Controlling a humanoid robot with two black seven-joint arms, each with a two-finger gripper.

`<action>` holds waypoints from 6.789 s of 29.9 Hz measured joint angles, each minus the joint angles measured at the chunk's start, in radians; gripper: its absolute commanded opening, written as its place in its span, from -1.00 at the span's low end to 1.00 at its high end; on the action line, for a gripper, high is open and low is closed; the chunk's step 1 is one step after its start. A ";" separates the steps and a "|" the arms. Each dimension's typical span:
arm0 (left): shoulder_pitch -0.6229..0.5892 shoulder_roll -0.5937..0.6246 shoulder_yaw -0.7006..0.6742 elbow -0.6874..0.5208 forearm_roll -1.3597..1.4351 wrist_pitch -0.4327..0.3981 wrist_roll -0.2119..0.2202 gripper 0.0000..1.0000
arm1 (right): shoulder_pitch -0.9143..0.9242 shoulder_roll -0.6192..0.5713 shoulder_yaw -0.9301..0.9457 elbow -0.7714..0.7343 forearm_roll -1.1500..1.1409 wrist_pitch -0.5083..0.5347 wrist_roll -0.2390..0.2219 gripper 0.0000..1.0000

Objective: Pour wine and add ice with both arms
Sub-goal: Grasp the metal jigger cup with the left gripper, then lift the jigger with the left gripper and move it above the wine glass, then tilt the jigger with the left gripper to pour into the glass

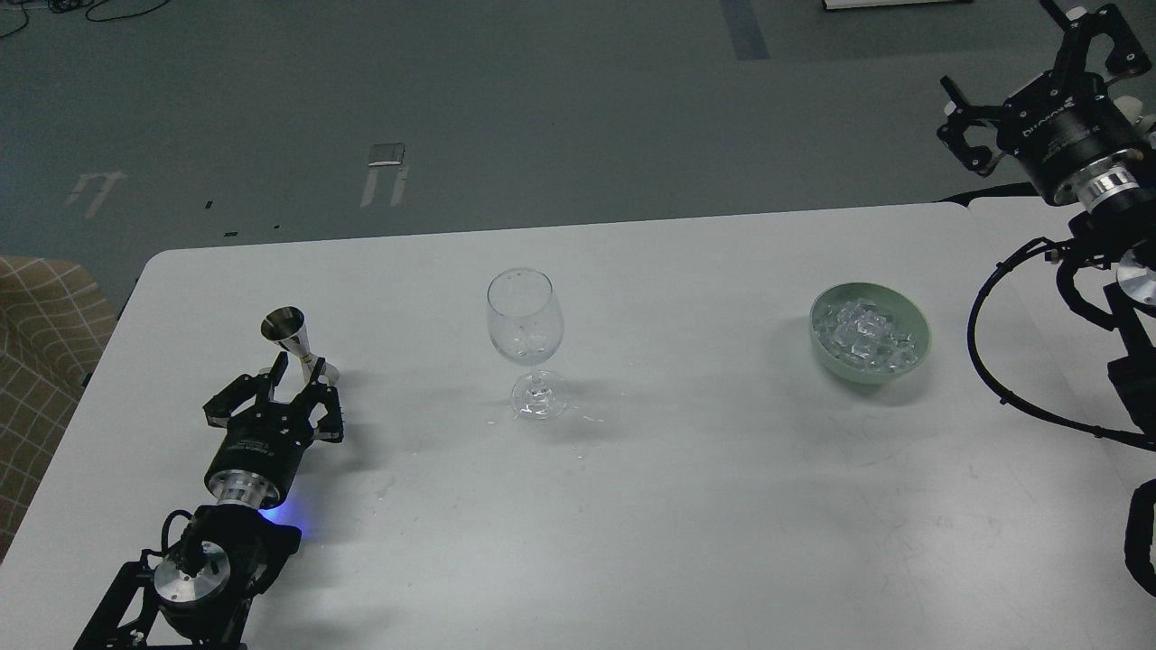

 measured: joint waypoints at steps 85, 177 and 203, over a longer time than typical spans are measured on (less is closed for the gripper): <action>-0.197 0.045 0.001 0.242 -0.028 -0.184 0.006 -0.65 | 0.001 -0.006 -0.009 -0.005 -0.006 -0.001 -0.003 1.00; -0.175 0.062 0.264 -0.504 0.248 0.197 0.149 -1.00 | -0.010 -0.025 0.000 -0.014 -0.003 0.002 -0.001 1.00; -0.186 0.111 0.266 -0.484 0.469 0.136 0.137 -1.00 | -0.006 -0.023 0.000 -0.008 -0.003 0.002 -0.001 1.00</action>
